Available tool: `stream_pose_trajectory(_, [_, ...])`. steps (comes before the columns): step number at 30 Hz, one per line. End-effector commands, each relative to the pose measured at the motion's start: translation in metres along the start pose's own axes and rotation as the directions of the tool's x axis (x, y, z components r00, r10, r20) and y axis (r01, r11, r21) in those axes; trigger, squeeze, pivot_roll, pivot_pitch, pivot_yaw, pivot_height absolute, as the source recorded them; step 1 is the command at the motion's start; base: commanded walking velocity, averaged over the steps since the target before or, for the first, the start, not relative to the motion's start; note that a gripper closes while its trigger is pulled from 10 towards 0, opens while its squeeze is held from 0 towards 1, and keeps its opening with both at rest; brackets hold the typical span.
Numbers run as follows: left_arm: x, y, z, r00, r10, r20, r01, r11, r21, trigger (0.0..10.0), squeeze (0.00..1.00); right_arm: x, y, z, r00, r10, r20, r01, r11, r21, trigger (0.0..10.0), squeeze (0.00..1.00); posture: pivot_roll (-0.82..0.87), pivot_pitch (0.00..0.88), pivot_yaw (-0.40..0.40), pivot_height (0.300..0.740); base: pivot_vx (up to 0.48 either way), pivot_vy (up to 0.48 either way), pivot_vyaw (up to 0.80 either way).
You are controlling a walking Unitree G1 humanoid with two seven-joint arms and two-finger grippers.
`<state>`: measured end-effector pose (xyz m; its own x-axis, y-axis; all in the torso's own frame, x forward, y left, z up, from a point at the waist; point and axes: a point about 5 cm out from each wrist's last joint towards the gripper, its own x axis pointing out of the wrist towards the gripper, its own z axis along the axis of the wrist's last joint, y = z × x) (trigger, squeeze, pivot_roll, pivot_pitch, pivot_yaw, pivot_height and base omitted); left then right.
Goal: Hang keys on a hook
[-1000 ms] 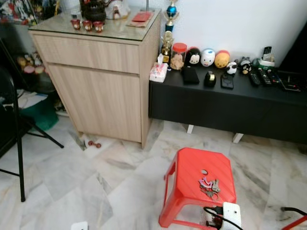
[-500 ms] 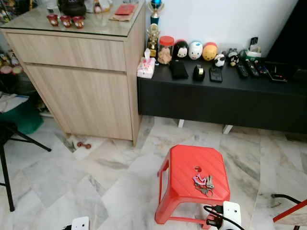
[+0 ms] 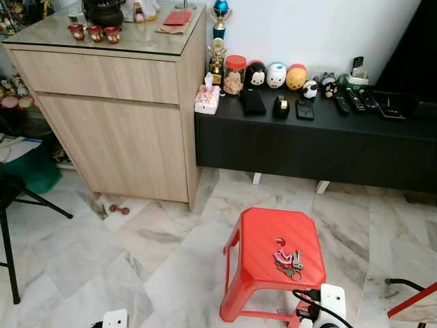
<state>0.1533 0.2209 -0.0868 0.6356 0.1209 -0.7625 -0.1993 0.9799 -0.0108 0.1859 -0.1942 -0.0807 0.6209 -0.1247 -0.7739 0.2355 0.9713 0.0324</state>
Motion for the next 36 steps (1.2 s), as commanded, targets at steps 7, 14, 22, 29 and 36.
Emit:
stream_pose_trajectory(7, [-0.001, 0.0, -0.003, 1.0, -0.001, -0.015, 0.001, 1.0, 0.022, 10.0, 0.0, 0.0, -0.005, 0.001, 1.0, -0.02, 0.01, 0.019, 1.0, 0.014, 10.0, 0.0, 0.12, 0.072, -0.075, 0.74, 0.0, -0.276, 0.0])
stream_pose_trajectory(14, [-0.002, 0.001, -0.005, 1.0, 0.001, -0.018, 0.0, 1.0, 0.025, 10.0, 0.0, -0.001, -0.006, 0.0, 1.0, -0.02, 0.015, 0.02, 0.999, 0.029, 10.0, 0.0, 0.11, 0.075, -0.064, 0.74, 0.0, -0.326, 0.0])
stream_pose_trajectory(22, [-0.003, 0.002, -0.008, 1.0, -0.002, -0.024, 0.003, 0.999, 0.037, 10.0, 0.0, -0.002, -0.009, -0.002, 1.0, -0.023, 0.019, 0.022, 0.999, 0.046, 10.0, 0.0, 0.09, 0.079, -0.058, 0.74, 0.0, -0.333, 0.0])
stream_pose_trajectory(29, [-0.002, -0.002, -0.008, 0.999, -0.015, -0.029, 0.016, 0.999, 0.045, 10.0, 0.0, -0.004, -0.02, -0.008, 0.999, -0.049, 0.011, 0.048, 0.996, 0.082, 10.0, 0.0, 0.08, 0.067, -0.052, 0.74, 0.0, -0.333, 0.0])
stream_pose_trajectory(36, [-0.001, -0.005, -0.006, 1.0, -0.021, -0.022, 0.022, 0.999, 0.044, 10.0, 0.0, -0.004, -0.019, -0.008, 0.999, -0.051, 0.009, 0.049, 0.995, 0.09, 10.0, 0.0, 0.09, 0.069, -0.054, 0.74, 0.0, -0.333, 0.0])
